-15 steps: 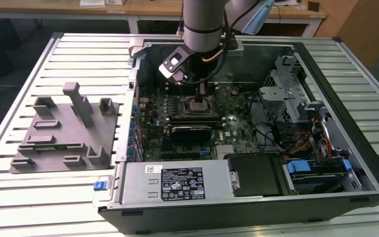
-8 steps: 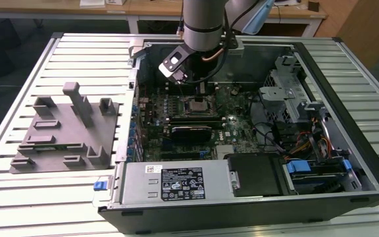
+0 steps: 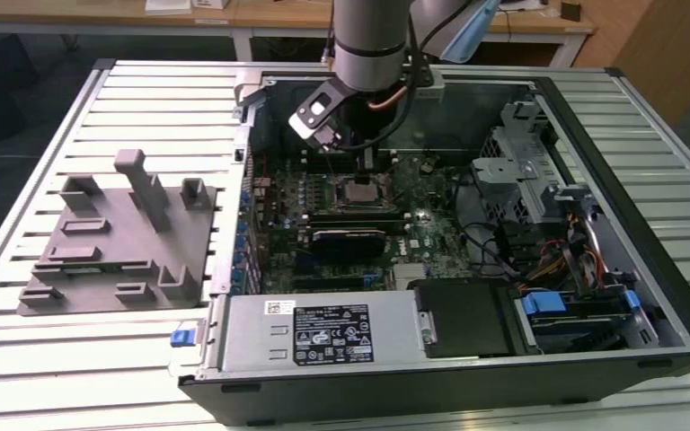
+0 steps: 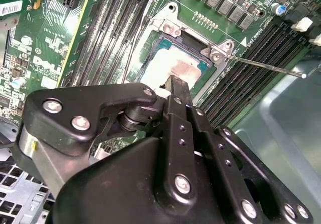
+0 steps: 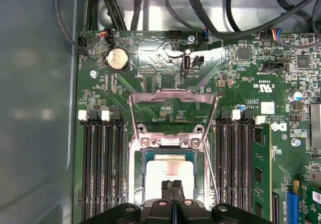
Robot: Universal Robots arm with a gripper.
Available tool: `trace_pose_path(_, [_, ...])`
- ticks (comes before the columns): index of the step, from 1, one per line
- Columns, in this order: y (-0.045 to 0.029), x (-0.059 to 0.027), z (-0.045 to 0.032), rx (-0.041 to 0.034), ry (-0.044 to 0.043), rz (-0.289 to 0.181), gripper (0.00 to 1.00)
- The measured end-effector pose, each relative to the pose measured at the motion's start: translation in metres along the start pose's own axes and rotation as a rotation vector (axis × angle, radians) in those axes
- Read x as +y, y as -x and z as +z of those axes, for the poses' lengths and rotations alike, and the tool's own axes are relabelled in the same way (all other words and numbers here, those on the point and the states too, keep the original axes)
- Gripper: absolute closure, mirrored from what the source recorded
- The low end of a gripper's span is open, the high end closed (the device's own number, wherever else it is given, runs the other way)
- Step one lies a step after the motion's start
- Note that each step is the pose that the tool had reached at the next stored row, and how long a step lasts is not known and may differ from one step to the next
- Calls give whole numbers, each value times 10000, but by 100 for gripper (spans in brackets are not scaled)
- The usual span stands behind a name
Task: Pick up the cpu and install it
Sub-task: 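Close the cpu cover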
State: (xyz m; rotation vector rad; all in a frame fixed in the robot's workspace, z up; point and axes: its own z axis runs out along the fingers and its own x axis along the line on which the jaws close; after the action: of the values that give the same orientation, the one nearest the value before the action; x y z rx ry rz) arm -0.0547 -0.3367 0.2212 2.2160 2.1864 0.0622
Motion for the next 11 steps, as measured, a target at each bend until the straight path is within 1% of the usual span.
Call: trace_pose_path(11, [-1, 2, -41, 1, 1, 0, 89])
